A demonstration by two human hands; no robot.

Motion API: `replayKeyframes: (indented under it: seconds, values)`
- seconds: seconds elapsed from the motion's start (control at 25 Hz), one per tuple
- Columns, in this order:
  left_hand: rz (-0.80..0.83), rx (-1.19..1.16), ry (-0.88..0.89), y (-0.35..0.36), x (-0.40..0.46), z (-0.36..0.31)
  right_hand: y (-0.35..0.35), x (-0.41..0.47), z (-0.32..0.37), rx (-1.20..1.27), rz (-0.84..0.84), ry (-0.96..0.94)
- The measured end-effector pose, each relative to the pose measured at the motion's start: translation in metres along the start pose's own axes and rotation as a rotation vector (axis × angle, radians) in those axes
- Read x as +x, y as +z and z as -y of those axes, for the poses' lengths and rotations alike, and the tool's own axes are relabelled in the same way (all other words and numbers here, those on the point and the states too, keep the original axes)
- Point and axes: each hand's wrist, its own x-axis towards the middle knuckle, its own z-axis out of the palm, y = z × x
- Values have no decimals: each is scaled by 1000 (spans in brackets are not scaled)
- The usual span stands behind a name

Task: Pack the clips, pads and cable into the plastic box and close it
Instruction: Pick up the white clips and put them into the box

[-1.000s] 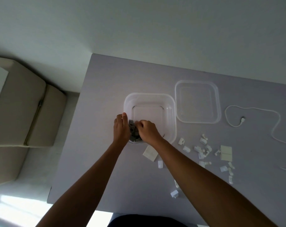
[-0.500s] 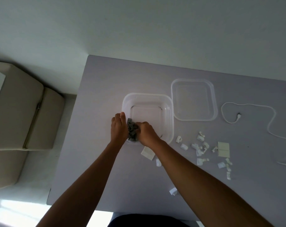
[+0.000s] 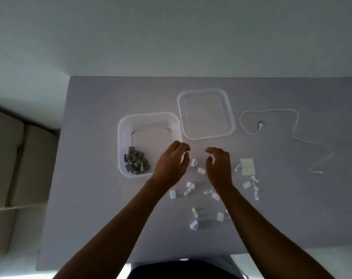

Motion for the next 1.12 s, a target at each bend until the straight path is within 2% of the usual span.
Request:
replayKeyframes:
  seconds: [0.08,0.16,0.24,0.32,0.4,0.48,0.56,0.68,0.76,0.84,0.92,1.0,1.04,1.12]
  values:
    - [221,39,-12,34,-3,-7,-3,-3,-33,-117,140,21]
    - [338,108,-30,63,-5,-9,-3,-3,-56,-168,252,20]
    - [418,188,-49,83,-5,-11,-2,-1,-69,-206,293,-37]
    - [471,325,-108,98,-5,-10,-3,2,-81,-196,303,-110]
    - [457,441,-150,104,-9,-3,-4,3,-83,-133,304,-147]
    - [416,444,-148,112,-11,-1,-12,3,-85,17,217,-67]
    - [401,369,-136,119,-10,2,-27,0,-89,280,77,132]
    - [301,162,-256,123,-4,0,-53,-8,-97,749,73,515]
    - [200,-90,-461,121,0,-6,-68,-8,-103,1110,115,749]
    - [186,-474,-710,117,4,-14,-78,-6,-110,1328,132,862]
    - [216,-827,-900,114,5,-18,-83,-2,-114,1358,176,844]
    - [213,-983,-1021,111,4,-20,-83,2,-115,1306,179,824]
    - [181,-1037,-1077,110,4,-19,-80,5,-115,1233,168,821]
    - [102,-1065,-1174,112,6,-18,-73,13,-118,907,151,720]
